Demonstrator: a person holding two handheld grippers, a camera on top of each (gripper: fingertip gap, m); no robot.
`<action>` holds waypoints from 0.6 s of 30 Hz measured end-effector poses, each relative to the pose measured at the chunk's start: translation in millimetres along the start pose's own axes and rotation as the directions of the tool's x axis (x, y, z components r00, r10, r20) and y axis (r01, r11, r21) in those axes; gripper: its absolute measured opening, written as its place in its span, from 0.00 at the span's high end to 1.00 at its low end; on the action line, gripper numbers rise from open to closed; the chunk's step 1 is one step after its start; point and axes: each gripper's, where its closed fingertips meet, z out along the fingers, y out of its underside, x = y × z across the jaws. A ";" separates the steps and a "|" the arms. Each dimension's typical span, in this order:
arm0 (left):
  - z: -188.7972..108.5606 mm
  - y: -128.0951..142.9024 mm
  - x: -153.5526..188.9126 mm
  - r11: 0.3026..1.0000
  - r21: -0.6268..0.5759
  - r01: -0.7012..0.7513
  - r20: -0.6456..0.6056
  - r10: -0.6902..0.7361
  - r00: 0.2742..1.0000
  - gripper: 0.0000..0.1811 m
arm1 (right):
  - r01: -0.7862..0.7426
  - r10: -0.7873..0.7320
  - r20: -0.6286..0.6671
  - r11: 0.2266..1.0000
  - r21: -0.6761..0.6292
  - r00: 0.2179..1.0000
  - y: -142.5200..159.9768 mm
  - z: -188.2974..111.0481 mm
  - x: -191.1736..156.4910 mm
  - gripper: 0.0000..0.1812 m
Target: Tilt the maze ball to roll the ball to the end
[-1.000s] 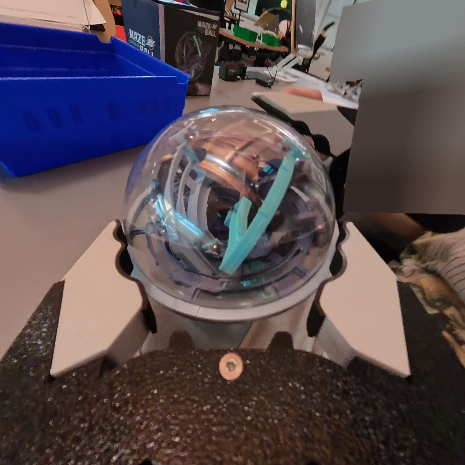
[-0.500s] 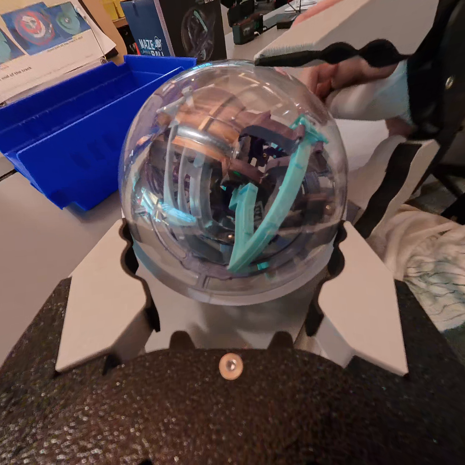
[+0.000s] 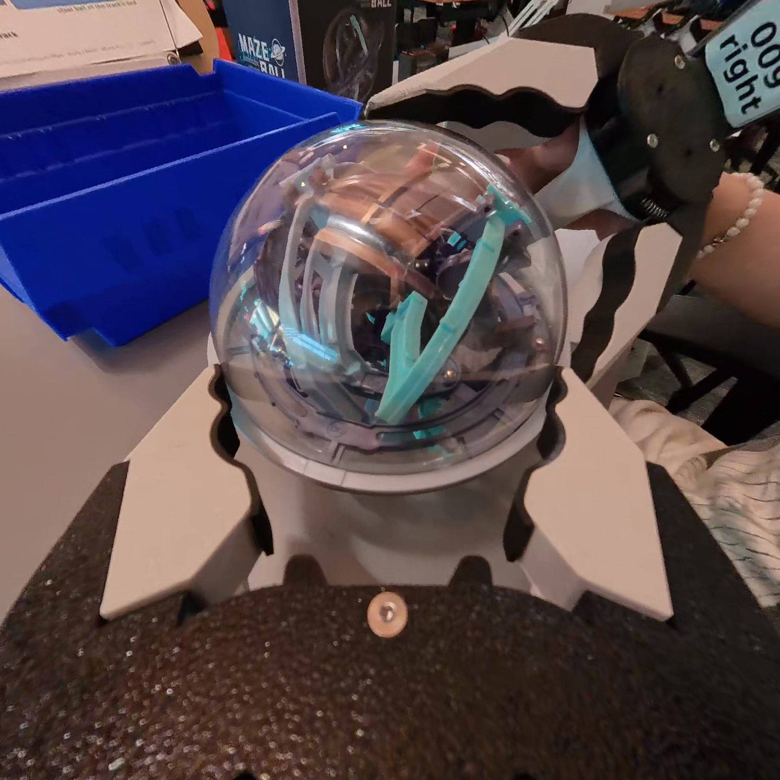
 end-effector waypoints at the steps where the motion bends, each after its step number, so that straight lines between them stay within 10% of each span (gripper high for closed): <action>1: 0.5 -0.3 -0.7 1.000 -0.011 0.004 -0.008 -0.004 1.000 0.21 | 0.014 -0.014 -0.002 1.000 -0.012 1.000 2.4 0.9 -0.2 0.21; 18: 8.1 6.9 9.9 0.973 -0.101 -0.209 -0.077 0.202 0.976 0.21 | 0.082 -0.082 0.010 0.996 -0.017 0.997 -9.2 -25.3 -8.6 0.34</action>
